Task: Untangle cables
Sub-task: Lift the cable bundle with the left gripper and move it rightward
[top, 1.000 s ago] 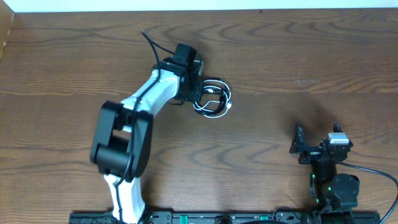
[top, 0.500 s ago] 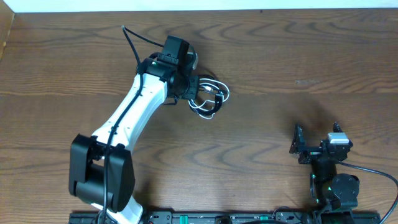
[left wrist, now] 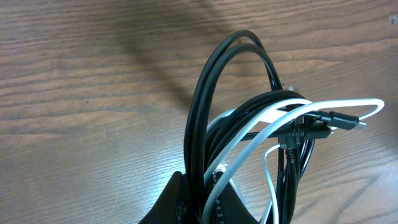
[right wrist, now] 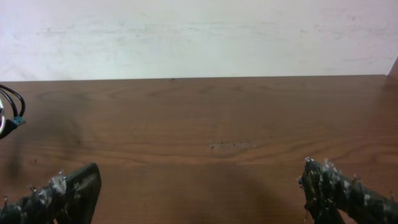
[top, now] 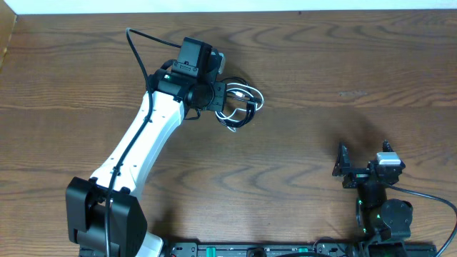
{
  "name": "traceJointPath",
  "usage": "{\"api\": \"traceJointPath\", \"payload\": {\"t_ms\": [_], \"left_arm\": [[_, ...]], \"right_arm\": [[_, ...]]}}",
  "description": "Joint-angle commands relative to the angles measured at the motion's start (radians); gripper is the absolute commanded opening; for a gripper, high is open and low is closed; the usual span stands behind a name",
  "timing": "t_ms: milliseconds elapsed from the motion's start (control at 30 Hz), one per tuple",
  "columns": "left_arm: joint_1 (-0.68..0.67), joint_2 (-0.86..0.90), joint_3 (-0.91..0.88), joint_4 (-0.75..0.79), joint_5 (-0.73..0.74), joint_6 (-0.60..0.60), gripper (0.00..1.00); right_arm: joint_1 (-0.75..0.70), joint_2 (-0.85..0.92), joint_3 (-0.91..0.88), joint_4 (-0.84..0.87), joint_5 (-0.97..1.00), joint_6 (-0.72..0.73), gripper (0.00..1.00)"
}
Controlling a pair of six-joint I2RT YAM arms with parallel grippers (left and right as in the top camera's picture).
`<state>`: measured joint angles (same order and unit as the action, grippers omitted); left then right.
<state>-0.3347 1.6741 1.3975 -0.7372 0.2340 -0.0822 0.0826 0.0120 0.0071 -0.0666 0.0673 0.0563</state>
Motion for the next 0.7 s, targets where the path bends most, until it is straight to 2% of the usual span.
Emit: {"api": "traceJointPath", "payload": {"t_ms": [0,533,600,667], "left_arm": [[0.003,-0.006,0.007,-0.010,0.014,-0.010,0.07],[0.003,-0.006,0.007,-0.100,0.334,-0.032,0.07],[0.003,-0.006,0.007,-0.068,0.458,-0.032,0.07],[0.003,-0.006,0.007,-0.028,0.566,-0.032,0.07]], "right_arm": [[0.004,-0.005,-0.002,-0.003,0.002,-0.002,0.99],[0.004,-0.005,-0.002,-0.003,0.000,0.000,0.99],[0.004,-0.005,-0.002,-0.006,-0.042,0.003,0.99],[0.004,-0.005,-0.002,-0.005,-0.097,0.101,0.99]]}}
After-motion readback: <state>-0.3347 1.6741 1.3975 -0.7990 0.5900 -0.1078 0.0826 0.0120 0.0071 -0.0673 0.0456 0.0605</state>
